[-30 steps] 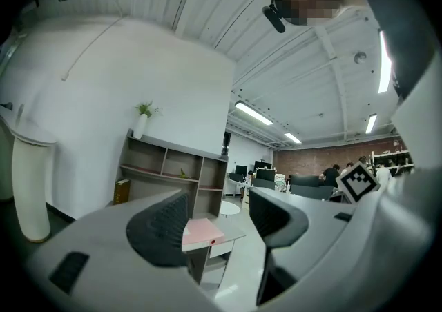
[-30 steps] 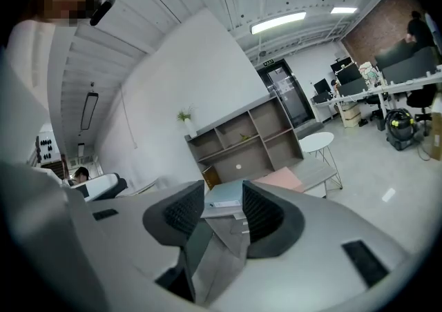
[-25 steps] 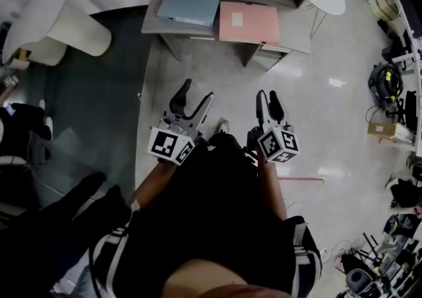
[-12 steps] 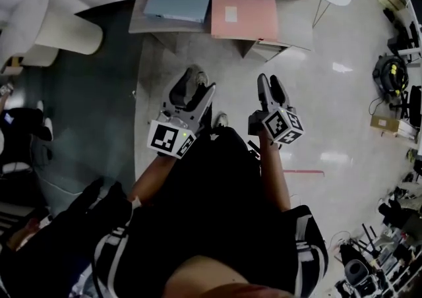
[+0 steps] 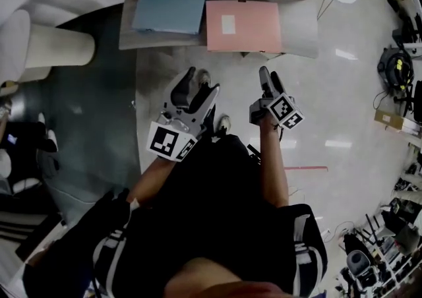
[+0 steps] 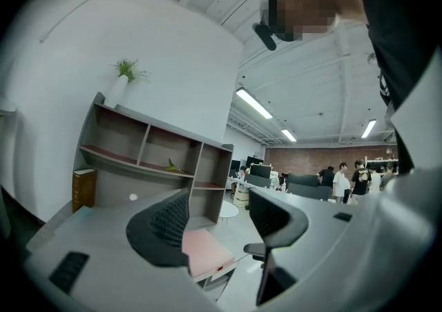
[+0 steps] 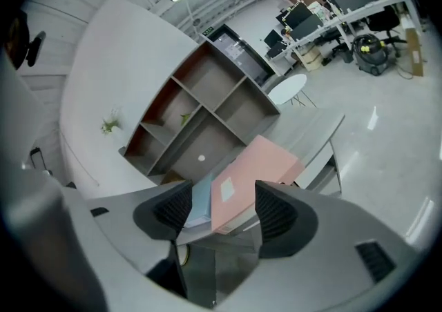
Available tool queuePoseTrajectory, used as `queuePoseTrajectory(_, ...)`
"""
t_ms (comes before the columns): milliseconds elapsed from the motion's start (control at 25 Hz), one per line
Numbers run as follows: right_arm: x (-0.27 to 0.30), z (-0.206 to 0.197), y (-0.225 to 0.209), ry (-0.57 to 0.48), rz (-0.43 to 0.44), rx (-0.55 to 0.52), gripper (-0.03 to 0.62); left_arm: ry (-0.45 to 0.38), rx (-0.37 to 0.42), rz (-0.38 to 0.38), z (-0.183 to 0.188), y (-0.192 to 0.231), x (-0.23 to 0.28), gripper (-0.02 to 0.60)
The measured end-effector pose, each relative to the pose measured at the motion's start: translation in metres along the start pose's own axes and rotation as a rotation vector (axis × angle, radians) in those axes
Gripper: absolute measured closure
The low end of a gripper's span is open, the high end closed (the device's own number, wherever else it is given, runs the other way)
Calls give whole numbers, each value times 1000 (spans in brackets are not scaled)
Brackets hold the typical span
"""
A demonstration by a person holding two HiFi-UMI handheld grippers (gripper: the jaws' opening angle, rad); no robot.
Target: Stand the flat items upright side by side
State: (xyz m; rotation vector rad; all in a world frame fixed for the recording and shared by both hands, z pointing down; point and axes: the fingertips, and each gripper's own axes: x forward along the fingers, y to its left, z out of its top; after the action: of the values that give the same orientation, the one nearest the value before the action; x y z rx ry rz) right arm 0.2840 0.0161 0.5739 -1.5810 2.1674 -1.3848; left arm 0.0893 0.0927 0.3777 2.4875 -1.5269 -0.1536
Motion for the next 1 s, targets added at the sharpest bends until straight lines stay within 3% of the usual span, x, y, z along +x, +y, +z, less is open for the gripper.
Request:
queuePoseTrajectory(600,146,-49,-125,36,-67,455,223,91,-45,-53,-44,65,91,318)
queuePoseTrajectory(840,172,-60,-145,27,-75,546,212,102,-75,-33,-50,78,103,322)
queuePoseTrajectory(1000,184,-58,-145,27,-73,572,212,104,-74,0,-48,89,108,431)
